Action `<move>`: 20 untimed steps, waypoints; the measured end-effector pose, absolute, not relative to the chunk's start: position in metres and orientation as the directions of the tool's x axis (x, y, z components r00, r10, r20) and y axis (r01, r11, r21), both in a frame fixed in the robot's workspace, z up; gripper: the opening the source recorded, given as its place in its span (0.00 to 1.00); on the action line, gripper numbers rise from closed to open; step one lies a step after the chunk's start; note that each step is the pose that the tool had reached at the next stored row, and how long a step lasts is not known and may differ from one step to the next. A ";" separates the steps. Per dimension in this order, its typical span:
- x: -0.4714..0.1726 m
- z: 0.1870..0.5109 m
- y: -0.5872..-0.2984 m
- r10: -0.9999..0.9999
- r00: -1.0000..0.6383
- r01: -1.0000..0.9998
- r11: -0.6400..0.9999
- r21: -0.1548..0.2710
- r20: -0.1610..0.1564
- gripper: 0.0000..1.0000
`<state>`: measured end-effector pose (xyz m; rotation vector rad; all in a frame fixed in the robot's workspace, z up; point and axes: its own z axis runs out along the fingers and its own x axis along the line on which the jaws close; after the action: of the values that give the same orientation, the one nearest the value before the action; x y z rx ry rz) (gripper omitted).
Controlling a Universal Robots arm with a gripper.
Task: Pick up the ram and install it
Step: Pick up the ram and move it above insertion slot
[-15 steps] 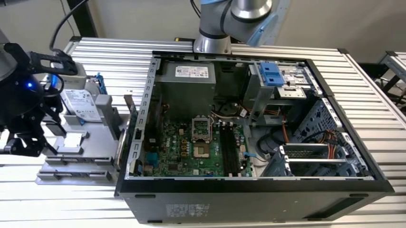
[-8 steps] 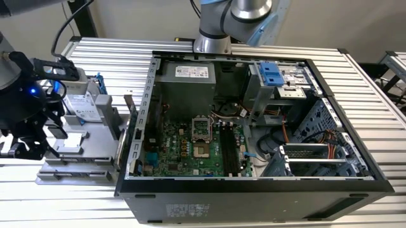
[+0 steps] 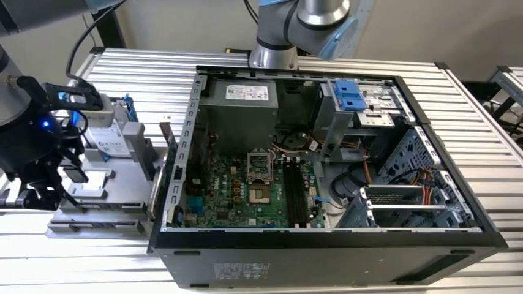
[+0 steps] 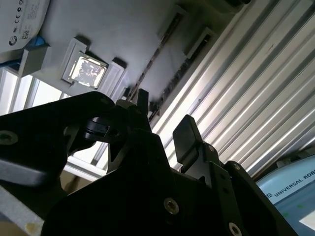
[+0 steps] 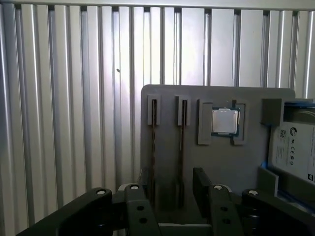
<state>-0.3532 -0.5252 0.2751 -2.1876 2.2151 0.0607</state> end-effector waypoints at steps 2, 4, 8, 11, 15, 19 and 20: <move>-0.353 0.272 -0.525 -0.999 -0.013 -1.000 0.012 0.009 -0.047 1.00; -0.354 0.269 -0.526 -0.999 -0.013 -1.000 0.012 0.010 -0.047 1.00; -0.354 0.262 -0.527 -0.999 -0.013 -1.000 0.012 0.013 -0.047 1.00; -0.354 0.257 -0.528 -0.999 -0.013 -1.000 0.012 0.015 -0.047 1.00; -0.354 0.249 -0.530 -0.999 -0.013 -1.000 0.012 0.019 -0.047 1.00; -0.354 0.243 -0.532 -0.999 -0.013 -1.000 0.012 0.022 -0.047 1.00; -0.354 0.241 -0.532 -0.999 -0.013 -1.000 0.012 0.023 -0.047 1.00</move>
<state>-0.3540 -0.5321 0.2407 -2.1943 2.2228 0.0769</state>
